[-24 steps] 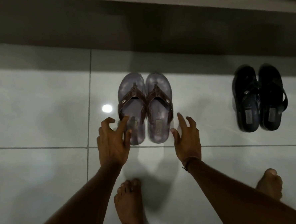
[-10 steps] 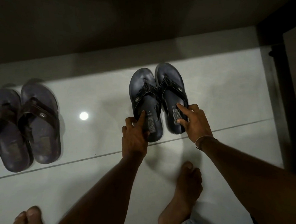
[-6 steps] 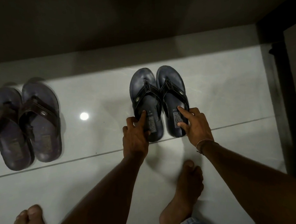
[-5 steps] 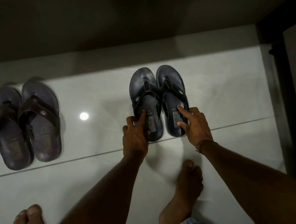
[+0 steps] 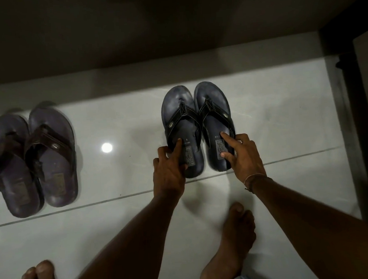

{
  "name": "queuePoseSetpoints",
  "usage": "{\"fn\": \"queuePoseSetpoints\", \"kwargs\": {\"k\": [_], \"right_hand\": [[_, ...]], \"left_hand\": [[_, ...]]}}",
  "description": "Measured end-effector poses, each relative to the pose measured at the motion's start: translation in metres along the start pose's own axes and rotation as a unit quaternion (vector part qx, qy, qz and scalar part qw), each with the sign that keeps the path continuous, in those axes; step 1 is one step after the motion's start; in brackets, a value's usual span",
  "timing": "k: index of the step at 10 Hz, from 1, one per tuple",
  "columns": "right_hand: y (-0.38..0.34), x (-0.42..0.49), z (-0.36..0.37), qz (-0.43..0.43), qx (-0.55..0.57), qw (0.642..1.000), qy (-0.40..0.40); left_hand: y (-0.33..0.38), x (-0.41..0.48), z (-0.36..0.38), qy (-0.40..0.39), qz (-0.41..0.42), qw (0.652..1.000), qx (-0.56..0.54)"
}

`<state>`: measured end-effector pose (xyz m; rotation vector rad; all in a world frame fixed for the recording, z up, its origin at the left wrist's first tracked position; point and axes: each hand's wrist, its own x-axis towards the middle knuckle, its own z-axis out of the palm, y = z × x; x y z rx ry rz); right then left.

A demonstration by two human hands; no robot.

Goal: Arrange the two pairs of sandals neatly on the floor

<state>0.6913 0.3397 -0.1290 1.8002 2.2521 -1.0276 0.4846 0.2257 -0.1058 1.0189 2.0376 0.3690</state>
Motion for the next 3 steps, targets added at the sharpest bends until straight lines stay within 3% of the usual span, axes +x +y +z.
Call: {"fn": "queuePoseSetpoints", "kwargs": {"k": [2, 3], "right_hand": [[-0.009, -0.008, -0.009, -0.019, -0.003, 1.0, 0.019], [-0.028, -0.023, -0.024, -0.009, -0.021, 0.998, 0.058]], "left_hand": [[0.002, -0.005, -0.008, 0.021, 0.015, 1.0, 0.008], [0.009, -0.02, -0.025, 0.084, 0.026, 0.996, 0.023]]}}
